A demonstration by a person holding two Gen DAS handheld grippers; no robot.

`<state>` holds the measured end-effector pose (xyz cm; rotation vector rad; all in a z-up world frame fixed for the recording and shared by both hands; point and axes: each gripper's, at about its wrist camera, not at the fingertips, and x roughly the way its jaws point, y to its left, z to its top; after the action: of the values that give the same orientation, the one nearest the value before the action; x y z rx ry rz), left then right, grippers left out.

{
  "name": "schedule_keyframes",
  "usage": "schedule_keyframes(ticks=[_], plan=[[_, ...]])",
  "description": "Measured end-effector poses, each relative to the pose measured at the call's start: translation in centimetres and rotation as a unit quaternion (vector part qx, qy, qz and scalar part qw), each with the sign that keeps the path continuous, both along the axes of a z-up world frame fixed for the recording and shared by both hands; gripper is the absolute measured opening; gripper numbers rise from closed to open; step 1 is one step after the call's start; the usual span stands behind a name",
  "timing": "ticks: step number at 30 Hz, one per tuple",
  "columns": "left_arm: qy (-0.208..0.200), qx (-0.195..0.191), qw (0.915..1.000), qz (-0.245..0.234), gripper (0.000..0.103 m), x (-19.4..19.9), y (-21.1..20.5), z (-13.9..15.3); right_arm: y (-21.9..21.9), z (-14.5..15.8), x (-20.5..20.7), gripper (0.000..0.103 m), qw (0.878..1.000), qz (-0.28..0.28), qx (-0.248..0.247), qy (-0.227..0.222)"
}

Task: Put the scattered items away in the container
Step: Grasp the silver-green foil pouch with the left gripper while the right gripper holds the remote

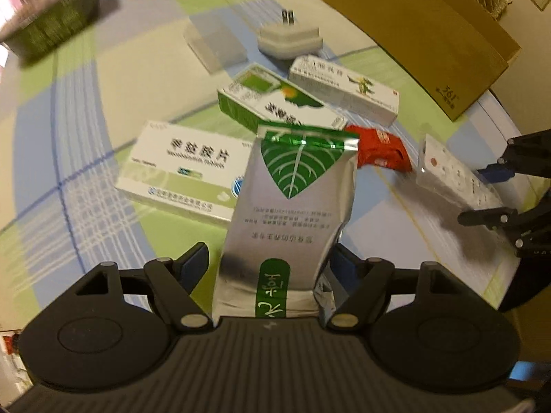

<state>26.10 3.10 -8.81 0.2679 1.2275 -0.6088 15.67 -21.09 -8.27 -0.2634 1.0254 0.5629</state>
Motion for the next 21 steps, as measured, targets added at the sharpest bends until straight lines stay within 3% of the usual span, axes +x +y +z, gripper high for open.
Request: schedule_keyframes(ticks=[6, 14, 21], plan=[[0.067, -0.002, 0.9976, -0.017, 0.073, 1.6, -0.2, -1.8, 0.3, -0.1, 0.2, 0.042, 1.000, 0.002, 0.002, -0.001], [0.108, 0.024, 0.9933, -0.035, 0.072, 3.0, -1.7, -2.9, 0.6, -0.4, 0.3, 0.042, 1.000, 0.006, 0.000, 0.001], [0.099, 0.043, 0.9931, -0.045, 0.049, 2.8, -2.3, -2.5, 0.6, -0.5, 0.3, 0.042, 1.000, 0.002, 0.003, 0.002]])
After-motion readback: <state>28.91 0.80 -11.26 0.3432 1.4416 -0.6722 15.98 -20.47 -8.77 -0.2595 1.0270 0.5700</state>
